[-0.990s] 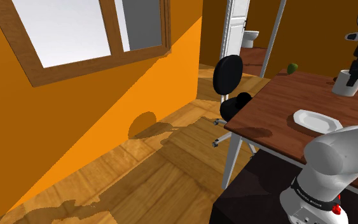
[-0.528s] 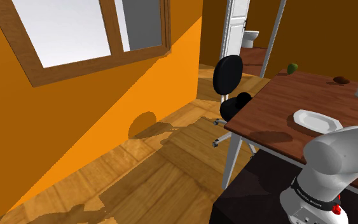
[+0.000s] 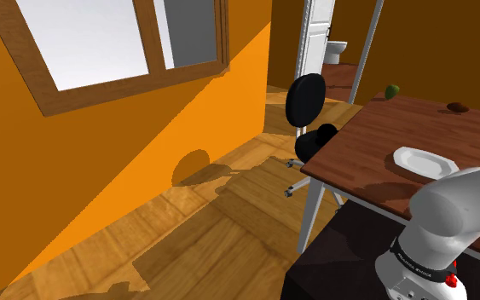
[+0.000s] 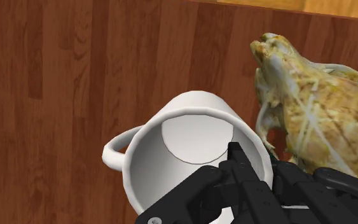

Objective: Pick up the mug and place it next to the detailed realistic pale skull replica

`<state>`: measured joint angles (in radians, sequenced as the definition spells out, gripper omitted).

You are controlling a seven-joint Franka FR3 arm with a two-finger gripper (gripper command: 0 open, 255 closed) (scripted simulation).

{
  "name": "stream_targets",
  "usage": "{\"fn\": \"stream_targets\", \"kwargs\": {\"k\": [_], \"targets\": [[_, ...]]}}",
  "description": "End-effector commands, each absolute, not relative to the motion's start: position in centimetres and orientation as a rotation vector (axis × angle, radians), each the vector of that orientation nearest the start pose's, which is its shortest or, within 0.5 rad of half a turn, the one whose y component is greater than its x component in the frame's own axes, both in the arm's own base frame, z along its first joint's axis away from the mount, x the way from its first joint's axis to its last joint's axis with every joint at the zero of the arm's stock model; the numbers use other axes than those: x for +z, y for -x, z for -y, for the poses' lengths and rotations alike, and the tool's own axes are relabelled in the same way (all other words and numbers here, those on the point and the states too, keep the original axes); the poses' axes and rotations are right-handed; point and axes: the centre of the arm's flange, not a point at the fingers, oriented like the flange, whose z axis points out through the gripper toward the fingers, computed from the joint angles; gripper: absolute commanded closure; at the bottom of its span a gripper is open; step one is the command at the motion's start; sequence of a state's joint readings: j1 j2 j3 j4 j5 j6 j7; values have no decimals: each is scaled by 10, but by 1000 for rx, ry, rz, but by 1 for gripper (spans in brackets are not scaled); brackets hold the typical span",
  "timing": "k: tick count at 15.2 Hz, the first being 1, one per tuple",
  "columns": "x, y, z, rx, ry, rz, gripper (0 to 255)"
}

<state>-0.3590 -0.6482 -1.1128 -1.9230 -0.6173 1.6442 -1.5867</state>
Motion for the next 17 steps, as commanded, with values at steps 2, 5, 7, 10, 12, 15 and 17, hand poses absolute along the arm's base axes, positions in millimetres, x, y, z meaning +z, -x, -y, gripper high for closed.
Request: {"fn": "stream_targets", "kwargs": {"k": [2,5,7,10,12,15,17], "targets": [[565,161,508,65,3174,366,255],[565,198,524,65,3174,366,255],[566,222,535,65,3174,366,255],[560,246,546,65,3174,366,255],[550,246,546,65,3174,366,255],[534,246,546,65,3174,366,255],[523,246,546,65,3174,366,255]]}}
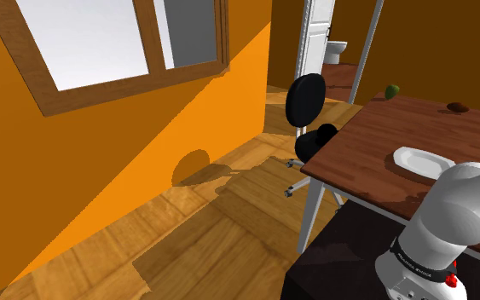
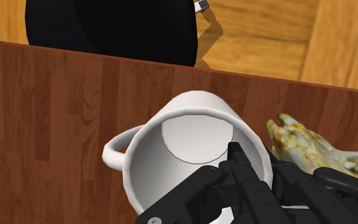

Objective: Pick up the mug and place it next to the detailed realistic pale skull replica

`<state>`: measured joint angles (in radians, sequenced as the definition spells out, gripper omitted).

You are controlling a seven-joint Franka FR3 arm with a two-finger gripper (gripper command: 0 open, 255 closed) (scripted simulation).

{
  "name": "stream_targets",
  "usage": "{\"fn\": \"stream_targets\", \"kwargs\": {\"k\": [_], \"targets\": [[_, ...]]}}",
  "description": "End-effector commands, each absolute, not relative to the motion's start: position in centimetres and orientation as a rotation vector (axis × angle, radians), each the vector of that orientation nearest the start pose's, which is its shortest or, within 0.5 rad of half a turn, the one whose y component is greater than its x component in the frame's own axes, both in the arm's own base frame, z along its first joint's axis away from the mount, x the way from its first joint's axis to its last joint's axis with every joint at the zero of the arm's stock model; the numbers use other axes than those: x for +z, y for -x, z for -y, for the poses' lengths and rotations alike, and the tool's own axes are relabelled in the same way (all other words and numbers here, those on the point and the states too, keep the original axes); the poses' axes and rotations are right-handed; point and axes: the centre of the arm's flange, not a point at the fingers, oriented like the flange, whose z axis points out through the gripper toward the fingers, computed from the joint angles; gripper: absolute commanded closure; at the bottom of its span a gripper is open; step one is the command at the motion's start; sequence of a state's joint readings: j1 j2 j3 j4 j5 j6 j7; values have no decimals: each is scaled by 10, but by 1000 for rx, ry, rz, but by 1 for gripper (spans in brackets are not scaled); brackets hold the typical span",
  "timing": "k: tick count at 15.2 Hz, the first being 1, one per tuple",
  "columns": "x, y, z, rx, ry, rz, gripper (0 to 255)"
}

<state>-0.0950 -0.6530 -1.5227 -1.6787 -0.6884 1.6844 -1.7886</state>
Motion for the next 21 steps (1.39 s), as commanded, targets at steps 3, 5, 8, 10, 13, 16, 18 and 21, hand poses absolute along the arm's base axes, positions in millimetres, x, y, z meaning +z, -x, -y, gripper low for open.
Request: {"fn": "stream_targets", "kwargs": {"k": [3,5,8,10,13,16,18,21], "targets": [[507,246,546,65,3174,366,255],[497,246,546,65,3174,366,255],[481,246,546,65,3174,366,255],[471,246,546,65,3174,366,255],[455,246,546,65,3174,366,255],[439,246,546,65,3174,366,255],[428,246,546,65,3174,366,255],[412,246,546,65,3174,366,255]]}}
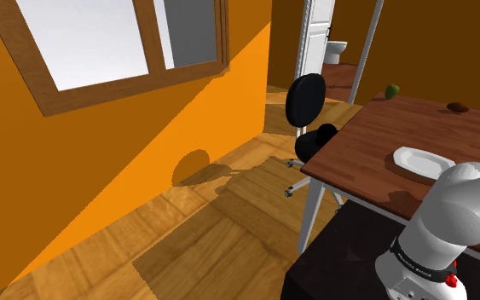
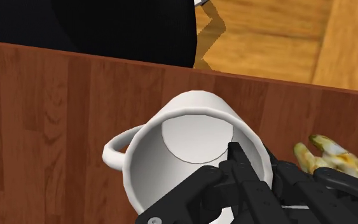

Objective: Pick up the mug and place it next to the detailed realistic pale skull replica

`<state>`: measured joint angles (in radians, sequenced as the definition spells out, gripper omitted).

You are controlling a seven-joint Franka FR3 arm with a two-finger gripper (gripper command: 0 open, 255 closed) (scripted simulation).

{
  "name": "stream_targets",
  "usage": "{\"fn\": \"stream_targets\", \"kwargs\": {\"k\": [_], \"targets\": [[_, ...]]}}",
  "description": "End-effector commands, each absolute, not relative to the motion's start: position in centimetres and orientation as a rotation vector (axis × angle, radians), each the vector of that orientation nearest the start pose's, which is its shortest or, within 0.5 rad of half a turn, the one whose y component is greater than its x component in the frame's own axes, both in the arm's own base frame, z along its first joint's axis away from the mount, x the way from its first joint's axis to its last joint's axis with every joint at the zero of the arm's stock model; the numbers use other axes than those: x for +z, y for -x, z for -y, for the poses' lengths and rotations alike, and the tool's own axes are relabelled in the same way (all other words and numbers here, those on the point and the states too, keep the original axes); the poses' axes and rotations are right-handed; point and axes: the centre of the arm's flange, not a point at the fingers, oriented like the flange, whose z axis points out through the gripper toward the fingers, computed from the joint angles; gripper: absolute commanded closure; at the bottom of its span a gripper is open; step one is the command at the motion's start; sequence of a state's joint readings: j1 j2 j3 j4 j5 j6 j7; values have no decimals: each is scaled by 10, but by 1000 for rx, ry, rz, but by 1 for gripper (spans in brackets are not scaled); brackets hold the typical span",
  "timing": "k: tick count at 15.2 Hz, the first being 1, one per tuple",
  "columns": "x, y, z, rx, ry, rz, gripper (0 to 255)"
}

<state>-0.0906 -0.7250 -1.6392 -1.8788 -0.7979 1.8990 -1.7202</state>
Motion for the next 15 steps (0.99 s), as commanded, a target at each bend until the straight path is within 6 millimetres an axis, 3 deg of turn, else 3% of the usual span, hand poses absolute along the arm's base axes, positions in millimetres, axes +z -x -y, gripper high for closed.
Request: {"fn": "stream_targets", "kwargs": {"k": [1,10,15], "targets": [[407,246,546,65,3174,366,255],[359,246,546,65,3174,366,255],[359,246,546,65,3174,366,255]]}}
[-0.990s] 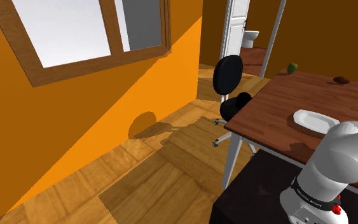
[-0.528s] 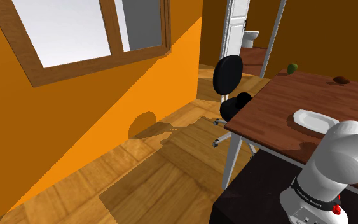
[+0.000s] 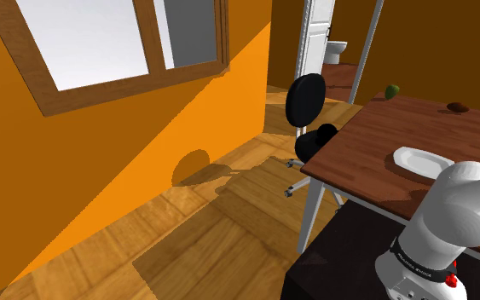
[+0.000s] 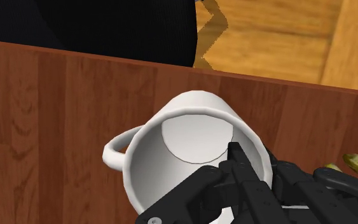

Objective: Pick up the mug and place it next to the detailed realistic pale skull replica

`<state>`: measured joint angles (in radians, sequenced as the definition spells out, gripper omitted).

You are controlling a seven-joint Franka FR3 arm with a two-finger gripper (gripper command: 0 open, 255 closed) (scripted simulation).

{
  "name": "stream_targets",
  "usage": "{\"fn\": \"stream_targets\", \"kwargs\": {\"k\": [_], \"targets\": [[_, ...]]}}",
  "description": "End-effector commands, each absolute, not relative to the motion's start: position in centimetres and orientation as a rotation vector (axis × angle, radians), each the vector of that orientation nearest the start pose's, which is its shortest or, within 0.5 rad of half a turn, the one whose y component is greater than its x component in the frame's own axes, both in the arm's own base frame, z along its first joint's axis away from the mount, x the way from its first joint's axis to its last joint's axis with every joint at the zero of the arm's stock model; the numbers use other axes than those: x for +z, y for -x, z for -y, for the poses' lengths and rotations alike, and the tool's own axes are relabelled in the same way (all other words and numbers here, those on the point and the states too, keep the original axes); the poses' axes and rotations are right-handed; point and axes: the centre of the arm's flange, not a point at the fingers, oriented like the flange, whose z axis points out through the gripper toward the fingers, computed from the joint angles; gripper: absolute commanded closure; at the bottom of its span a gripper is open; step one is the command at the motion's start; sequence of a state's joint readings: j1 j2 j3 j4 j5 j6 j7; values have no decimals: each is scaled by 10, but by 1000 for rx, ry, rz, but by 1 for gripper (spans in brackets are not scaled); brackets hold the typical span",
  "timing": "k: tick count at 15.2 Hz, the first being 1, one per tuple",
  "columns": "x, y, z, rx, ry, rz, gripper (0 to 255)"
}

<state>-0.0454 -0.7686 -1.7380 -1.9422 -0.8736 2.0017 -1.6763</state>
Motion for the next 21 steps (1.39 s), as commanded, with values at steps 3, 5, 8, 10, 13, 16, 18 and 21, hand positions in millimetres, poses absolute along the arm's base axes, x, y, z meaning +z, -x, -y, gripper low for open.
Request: {"fn": "stream_targets", "kwargs": {"k": [3,5,8,10,13,16,18,21], "targets": [[359,246,546,65,3174,366,255],[359,246,546,65,3174,366,0],[359,246,546,65,3174,366,0],[372,245,545,65,3174,366,0],[409,244,543,65,3174,366,0],[408,244,543,65,3174,366,0],[409,244,543,65,3174,366,0],[409,244,543,65,3174,366,0]]}}
